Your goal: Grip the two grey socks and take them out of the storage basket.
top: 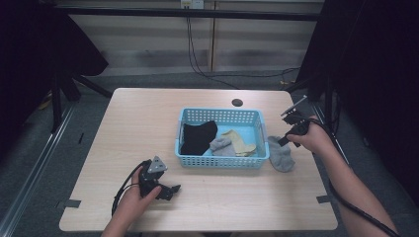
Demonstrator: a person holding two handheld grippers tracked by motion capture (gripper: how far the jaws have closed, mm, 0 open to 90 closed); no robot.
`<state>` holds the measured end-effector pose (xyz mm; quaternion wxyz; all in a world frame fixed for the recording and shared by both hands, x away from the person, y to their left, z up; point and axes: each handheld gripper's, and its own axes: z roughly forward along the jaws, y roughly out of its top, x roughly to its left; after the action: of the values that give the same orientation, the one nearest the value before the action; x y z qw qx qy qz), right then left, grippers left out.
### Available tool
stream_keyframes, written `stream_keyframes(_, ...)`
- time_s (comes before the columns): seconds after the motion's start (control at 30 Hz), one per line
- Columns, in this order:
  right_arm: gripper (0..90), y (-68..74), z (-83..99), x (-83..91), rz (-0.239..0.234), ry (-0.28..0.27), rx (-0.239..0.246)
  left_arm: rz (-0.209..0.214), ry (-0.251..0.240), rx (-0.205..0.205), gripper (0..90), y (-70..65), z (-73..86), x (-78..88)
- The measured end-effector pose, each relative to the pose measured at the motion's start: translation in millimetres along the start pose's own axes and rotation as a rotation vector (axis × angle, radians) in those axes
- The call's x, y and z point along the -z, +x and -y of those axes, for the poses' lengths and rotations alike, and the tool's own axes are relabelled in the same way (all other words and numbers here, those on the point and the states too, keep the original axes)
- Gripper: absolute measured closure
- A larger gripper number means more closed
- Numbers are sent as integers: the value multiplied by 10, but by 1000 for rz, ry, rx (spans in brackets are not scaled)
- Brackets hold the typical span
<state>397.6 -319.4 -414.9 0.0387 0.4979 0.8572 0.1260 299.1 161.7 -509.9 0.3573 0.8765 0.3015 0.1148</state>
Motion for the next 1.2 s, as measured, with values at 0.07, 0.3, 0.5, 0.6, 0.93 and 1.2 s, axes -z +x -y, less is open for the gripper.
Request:
stream_keyframes(0.07, 587, 26, -2, 14, -5, 11, 7, 0, 0, 0, 0, 0, 0, 0)
stream_keyframes(0.3, 468, 216, -80, 260, 8, 4, 67, 3, -2, 3, 0, 1, -2, -5)
stream_keyframes(0.5, 418, 338, -205, 421, 17, -12, 75, 3, -10, 9, 0, -2, -4, -12)
stream_keyframes(0.6, 415, 412, -280, 478, 14, -31, 94, 0, -8, 4, 0, 1, -5, -11)
stream_keyframes(0.93, 399, 813, -626, 423, -19, -70, 153, 1, -6, 1, 0, 1, -6, -10)
stream_keyframes(1.2, 380, 973, -749, 221, -15, -63, 180, 1, -6, 1, 0, 1, -6, -10)
